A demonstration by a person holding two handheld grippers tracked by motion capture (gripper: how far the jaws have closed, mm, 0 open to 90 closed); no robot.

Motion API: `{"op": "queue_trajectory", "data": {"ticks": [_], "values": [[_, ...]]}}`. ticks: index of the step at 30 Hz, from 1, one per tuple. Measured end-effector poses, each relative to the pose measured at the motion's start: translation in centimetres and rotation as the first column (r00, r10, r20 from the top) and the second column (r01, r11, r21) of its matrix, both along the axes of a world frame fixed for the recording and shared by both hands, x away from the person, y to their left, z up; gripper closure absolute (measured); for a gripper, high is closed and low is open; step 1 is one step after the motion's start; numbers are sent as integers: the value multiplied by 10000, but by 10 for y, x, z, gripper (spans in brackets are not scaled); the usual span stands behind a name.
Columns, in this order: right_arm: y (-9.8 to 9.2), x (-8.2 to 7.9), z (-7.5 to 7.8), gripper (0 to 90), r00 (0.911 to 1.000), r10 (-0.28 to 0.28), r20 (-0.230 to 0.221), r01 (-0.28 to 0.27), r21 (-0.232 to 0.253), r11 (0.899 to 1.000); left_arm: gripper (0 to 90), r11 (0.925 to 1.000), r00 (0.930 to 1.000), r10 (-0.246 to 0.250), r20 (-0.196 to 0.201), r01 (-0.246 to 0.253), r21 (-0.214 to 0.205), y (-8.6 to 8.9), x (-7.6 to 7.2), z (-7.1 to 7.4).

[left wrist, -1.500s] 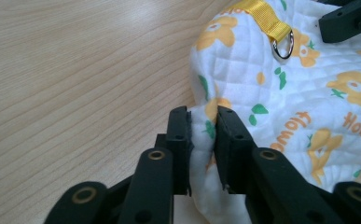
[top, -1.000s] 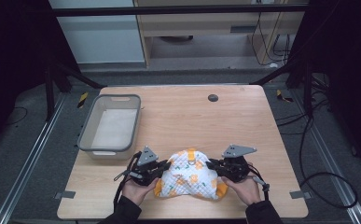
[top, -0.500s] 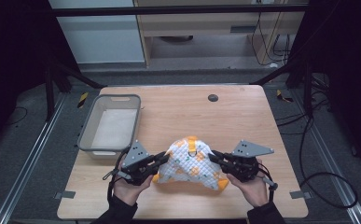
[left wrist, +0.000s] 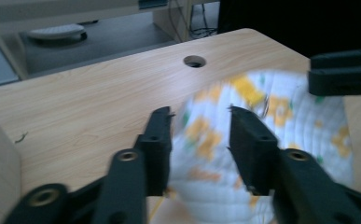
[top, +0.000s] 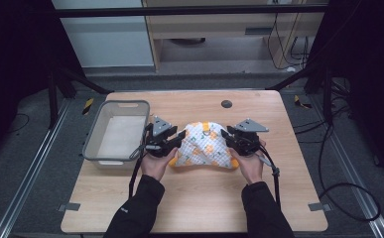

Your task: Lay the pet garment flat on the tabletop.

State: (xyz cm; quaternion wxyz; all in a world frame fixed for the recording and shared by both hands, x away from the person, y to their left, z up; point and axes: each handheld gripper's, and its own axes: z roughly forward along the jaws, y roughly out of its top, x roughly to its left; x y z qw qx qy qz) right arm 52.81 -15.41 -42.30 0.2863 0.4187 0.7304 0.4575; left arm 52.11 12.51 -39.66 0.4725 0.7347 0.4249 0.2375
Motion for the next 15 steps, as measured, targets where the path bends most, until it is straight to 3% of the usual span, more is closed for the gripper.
{"op": "queue_trajectory", "data": {"ticks": [3,8,10,12,15], "values": [[-7,-1,-3,599,10000,-79,52,80,-208,9998,441,9995,10000,94,-1,-94,-304,10,-3,-1],[-24,-20,9,523,9990,226,385,-214,-321,9993,399,9996,9998,-55,168,60,-265,26,-16,1],[-31,-28,14,493,9987,382,348,-371,-330,9988,386,9995,9995,-228,219,232,-192,34,-24,2],[-38,-36,16,461,9981,520,332,-506,-417,9978,376,9988,9987,-432,265,426,223,45,-35,0],[-47,-48,15,433,9975,689,166,-685,-224,9974,367,9976,9985,-537,45,535,428,52,-43,-8]]}}
